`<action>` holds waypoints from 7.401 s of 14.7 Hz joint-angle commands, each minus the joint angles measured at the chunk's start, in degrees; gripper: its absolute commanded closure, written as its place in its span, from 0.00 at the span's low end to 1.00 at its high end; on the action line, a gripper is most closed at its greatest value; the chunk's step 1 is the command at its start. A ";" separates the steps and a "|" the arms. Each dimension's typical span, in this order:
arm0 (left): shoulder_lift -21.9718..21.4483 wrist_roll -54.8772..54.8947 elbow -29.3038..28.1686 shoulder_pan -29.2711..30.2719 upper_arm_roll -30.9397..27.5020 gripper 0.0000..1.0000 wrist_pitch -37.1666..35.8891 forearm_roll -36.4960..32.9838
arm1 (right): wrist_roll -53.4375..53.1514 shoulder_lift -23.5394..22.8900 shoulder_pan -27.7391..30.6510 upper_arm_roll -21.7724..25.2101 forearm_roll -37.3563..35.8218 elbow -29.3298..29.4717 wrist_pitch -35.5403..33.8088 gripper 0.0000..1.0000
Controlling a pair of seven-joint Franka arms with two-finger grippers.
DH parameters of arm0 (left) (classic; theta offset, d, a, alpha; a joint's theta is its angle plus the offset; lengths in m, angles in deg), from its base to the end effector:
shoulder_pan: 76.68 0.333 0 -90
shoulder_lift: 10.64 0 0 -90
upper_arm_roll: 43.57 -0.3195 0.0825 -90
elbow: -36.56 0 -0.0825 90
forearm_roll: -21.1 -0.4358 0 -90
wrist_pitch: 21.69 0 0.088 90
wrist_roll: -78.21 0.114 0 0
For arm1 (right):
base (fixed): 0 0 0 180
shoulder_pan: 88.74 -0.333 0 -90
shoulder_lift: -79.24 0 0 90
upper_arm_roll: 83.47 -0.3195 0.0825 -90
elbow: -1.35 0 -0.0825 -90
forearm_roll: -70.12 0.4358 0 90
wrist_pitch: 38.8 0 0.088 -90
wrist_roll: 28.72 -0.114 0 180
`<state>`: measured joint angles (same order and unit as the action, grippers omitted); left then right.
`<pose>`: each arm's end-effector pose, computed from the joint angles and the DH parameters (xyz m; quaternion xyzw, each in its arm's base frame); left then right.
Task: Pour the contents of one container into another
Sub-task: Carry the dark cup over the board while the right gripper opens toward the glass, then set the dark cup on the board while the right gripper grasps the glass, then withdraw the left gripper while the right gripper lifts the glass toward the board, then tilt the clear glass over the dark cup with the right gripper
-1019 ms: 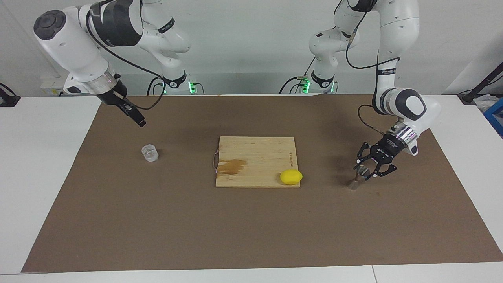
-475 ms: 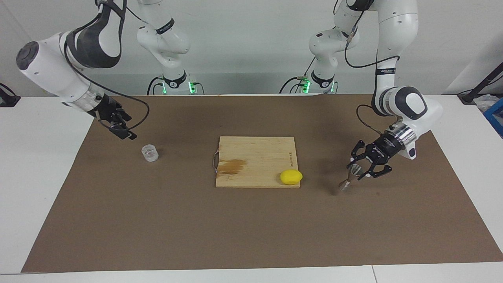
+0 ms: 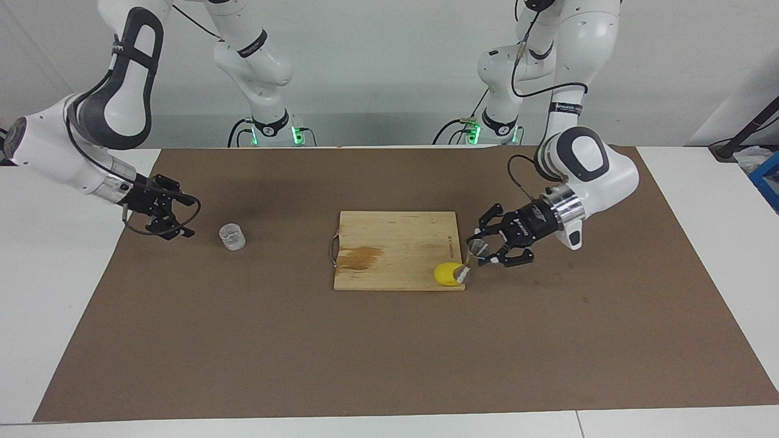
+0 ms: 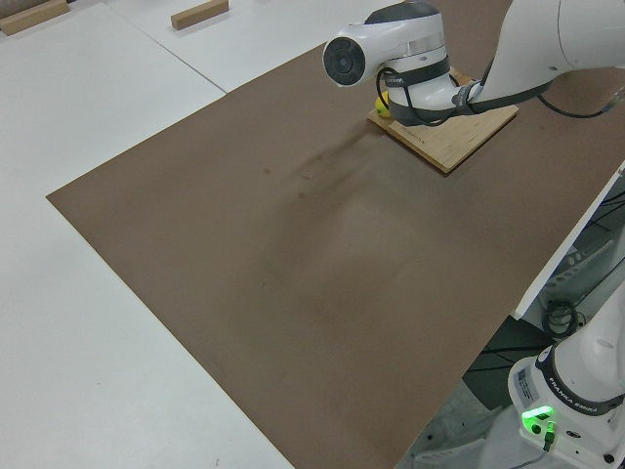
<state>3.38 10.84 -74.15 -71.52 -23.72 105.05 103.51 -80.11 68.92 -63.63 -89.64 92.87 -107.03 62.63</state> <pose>0.6442 -0.1987 0.3718 0.4812 0.6677 -0.3687 0.4320 0.5920 -0.1664 0.3684 -0.7523 0.6119 0.1957 0.1459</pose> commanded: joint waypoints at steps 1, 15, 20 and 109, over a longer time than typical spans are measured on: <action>-0.76 -2.15 0.14 -6.89 -0.60 1.00 5.43 2.30 | -0.29 -2.34 2.05 -0.68 3.17 -0.33 1.40 0.00; 6.53 -1.27 3.83 -25.90 -0.95 1.00 25.39 12.07 | 11.31 -11.84 5.04 -0.68 13.27 -6.13 6.50 0.00; 8.12 -1.18 4.10 -26.87 -1.04 1.00 26.89 11.81 | 12.90 -11.05 5.04 -0.77 14.51 -8.51 6.15 0.00; -17.81 70.10 16.05 -5.43 -15.89 0.00 -37.18 -81.27 | -51.09 -8.76 -42.95 -1.03 -25.30 15.75 12.91 1.00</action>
<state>-12.21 81.34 -55.74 -76.99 -39.55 67.43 22.72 -129.55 61.83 -106.12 -90.48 70.34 -94.41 77.49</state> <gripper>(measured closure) 0.000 0.493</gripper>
